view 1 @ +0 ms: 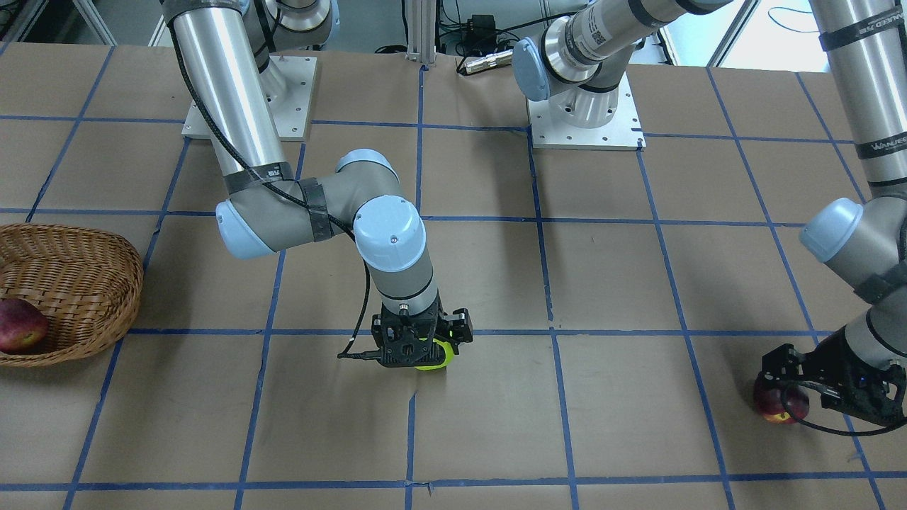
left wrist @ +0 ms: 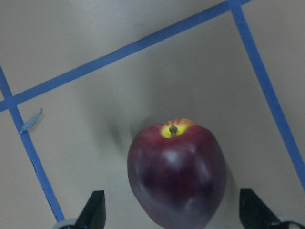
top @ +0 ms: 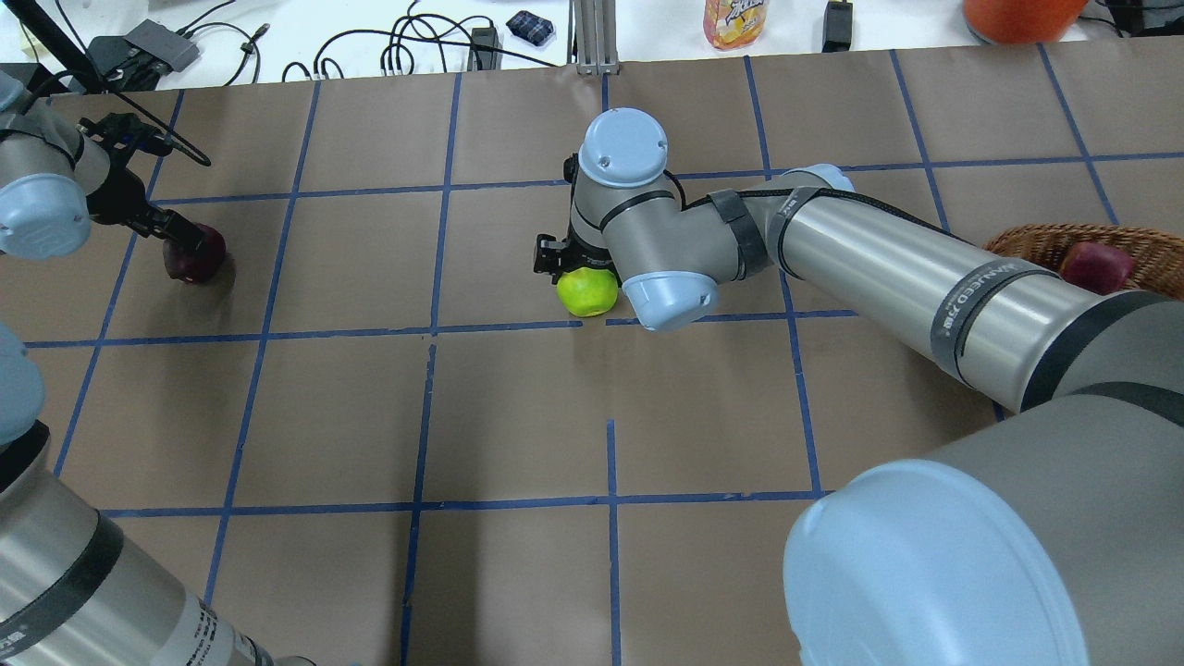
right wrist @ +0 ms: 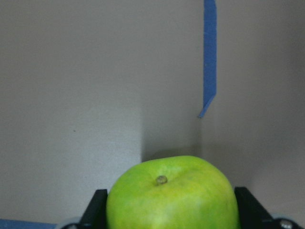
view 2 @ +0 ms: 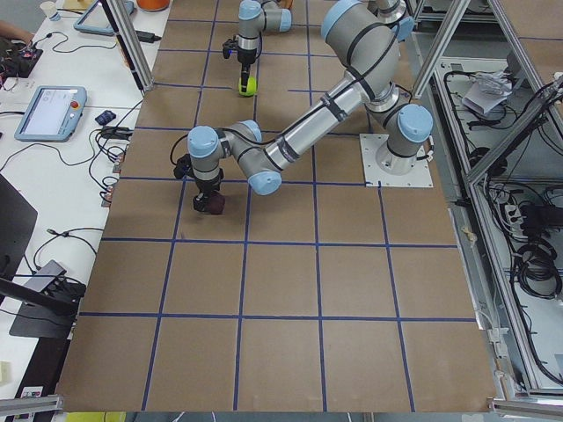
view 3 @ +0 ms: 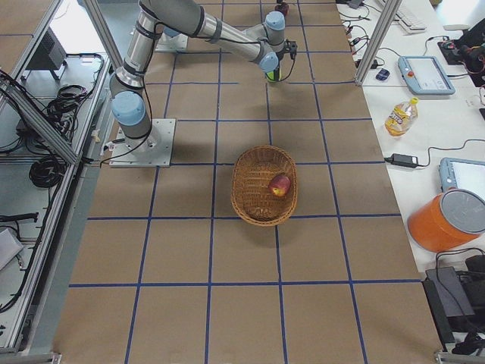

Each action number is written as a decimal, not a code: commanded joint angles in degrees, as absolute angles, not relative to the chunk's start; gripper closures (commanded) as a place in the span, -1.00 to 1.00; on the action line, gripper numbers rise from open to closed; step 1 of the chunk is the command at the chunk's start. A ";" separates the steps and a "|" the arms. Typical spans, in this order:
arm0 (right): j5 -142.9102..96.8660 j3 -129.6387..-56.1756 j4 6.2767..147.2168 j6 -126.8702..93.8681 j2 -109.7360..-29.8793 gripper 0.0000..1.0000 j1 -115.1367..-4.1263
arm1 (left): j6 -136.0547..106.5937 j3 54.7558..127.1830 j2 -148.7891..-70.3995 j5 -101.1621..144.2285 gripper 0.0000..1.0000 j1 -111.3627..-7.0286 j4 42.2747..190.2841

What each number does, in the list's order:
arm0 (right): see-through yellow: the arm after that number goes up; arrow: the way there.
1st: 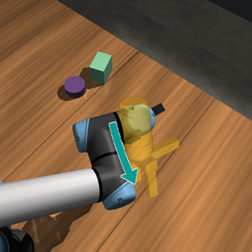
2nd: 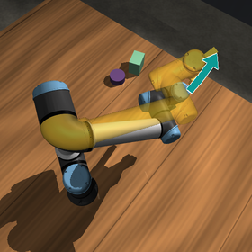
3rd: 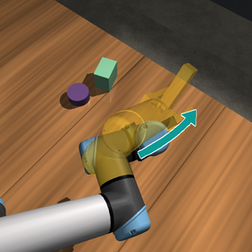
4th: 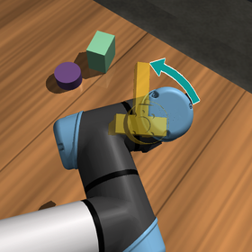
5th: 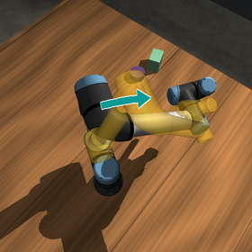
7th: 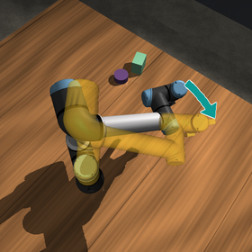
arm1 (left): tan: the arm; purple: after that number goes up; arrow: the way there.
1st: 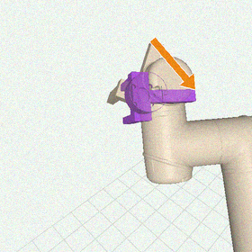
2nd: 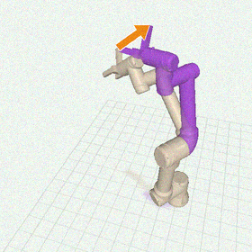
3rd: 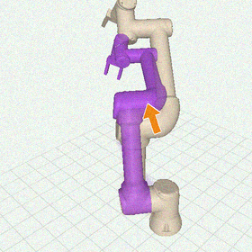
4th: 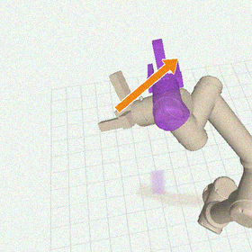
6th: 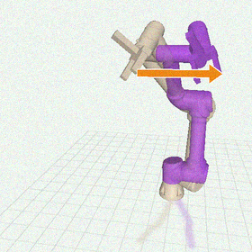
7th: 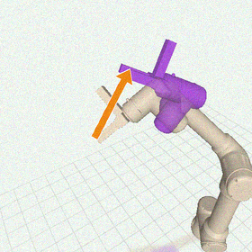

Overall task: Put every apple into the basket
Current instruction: 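Place the green apple in the basket while the left carries the dark red apple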

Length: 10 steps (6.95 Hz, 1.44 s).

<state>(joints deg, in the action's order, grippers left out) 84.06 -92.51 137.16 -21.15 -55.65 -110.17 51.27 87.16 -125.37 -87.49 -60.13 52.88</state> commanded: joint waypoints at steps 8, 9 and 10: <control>93.54 -103.23 117.04 46.28 -74.00 -0.02 -58.58 | 22.87 89.45 -117.62 -87.10 0.97 -76.48 65.82; 90.99 -106.40 121.59 47.88 -74.09 -0.99 -57.67 | 10.32 92.26 -115.77 -86.49 0.97 -83.60 65.83; 90.79 -106.70 121.73 47.73 -74.61 -1.00 -57.66 | -3.20 93.33 -114.62 -82.13 0.97 -90.81 65.05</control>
